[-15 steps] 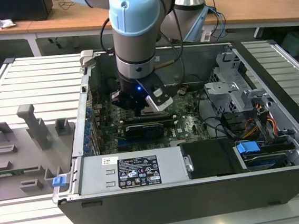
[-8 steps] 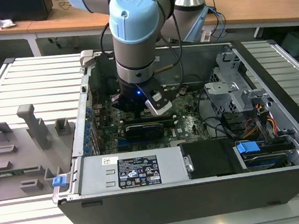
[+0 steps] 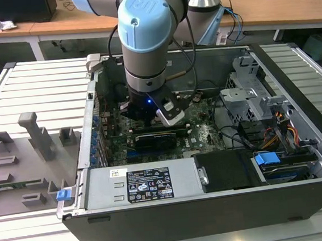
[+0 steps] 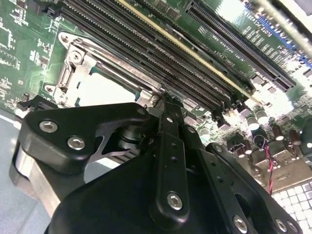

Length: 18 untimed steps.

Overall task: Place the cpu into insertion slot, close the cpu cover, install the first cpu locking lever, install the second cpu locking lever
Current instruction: 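Install the second cpu locking lever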

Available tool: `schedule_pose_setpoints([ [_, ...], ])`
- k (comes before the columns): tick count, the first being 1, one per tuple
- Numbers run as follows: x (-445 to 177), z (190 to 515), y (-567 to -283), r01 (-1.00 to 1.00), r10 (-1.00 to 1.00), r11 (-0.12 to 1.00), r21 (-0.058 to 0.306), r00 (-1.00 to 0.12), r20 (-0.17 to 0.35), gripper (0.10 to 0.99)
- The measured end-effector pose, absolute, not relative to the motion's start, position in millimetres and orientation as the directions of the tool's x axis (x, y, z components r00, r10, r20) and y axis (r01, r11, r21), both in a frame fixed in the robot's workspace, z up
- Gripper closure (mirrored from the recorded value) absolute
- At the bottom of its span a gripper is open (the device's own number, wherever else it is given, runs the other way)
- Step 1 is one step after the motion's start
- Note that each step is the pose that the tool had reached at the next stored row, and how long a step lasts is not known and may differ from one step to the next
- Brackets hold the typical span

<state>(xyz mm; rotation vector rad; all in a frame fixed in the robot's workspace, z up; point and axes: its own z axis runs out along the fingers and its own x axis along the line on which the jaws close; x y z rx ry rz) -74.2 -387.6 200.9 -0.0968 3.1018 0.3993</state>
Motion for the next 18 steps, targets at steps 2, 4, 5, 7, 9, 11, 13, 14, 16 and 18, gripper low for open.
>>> schedule_pose_setpoints([
  [2, -74.1, 200.0, -387.5, -0.063, -0.06, 0.964, 0.257, -0.998, -0.021, 0.98],
  [4, -74.1, 198.7, -387.5, -0.063, -0.06, 0.963, 0.262, -0.998, -0.021, 0.98],
  [5, -74.2, 198.2, -387.5, -0.063, -0.059, 0.963, 0.264, -0.998, -0.021, 0.98],
  [7, -75.2, 197.9, -388.4, -0.063, -0.059, 0.962, 0.267, -0.998, -0.021, 0.98],
  [9, -75.4, 197.9, -388.3, -0.063, -0.06, 0.962, 0.267, -0.998, -0.021, 0.98],
  [11, -75.5, 198.8, -388.5, -0.063, -0.059, 0.962, 0.267, -0.998, -0.021, 0.98],
  [13, -75.5, 201.0, -388.4, -0.063, -0.059, 0.962, 0.267, -0.998, -0.021, 0.98],
  [14, -75.5, 203.1, -388.4, -0.063, -0.059, 0.962, 0.267, -0.998, -0.021, 0.98],
  [16, -75.4, 205.6, -388.2, -0.063, -0.059, 0.962, 0.267, -0.998, -0.021, 0.98],
  [18, -75.5, 207.1, -388.1, -0.063, -0.059, 0.962, 0.267, -0.998, -0.021, 0.98],
])
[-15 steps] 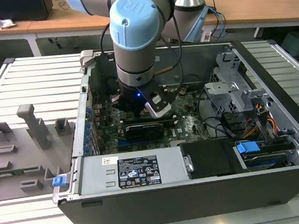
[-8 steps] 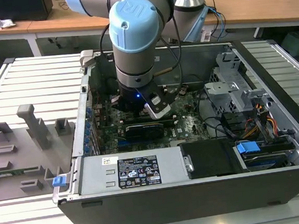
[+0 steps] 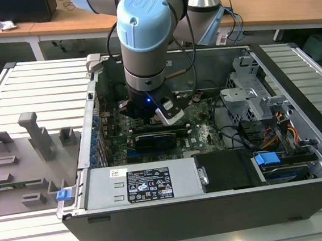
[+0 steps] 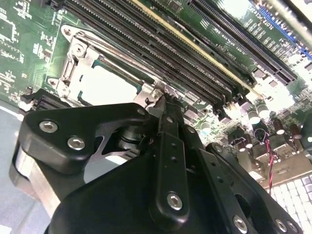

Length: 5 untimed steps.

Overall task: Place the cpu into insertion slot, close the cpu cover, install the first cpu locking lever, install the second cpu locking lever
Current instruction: 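Install the second cpu locking lever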

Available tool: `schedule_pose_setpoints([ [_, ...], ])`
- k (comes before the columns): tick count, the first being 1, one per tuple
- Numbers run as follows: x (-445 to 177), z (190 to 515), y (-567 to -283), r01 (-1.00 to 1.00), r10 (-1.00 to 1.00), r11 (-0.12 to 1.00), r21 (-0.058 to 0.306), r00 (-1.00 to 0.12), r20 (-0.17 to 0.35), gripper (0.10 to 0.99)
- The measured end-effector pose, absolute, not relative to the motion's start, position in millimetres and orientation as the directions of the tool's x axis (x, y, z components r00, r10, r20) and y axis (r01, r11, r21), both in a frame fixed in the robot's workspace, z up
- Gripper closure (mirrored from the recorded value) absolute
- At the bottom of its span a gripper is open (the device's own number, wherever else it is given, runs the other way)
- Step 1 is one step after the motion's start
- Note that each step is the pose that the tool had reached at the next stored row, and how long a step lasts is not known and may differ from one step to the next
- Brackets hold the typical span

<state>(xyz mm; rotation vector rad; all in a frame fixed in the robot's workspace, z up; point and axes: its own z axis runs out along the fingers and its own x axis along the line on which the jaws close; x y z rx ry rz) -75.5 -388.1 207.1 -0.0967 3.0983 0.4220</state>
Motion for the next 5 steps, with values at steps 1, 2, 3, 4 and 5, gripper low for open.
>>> schedule_pose_setpoints([
  [1, -75.4, 208.0, -388.1, -0.063, -0.059, 0.962, 0.267, -0.998, -0.021, 0.98],
  [2, -75.5, 209.1, -388.1, -0.063, -0.059, 0.962, 0.267, -0.998, -0.021, 0.98],
  [3, -75.5, 210.5, -388.1, -0.063, -0.059, 0.962, 0.267, -0.998, -0.021, 0.98],
  [4, -75.5, 212.2, -388.1, -0.063, -0.059, 0.962, 0.267, -0.998, -0.021, 0.98],
  [5, -75.5, 214.0, -388.1, -0.063, -0.059, 0.962, 0.267, -0.998, -0.021, 0.98],
])
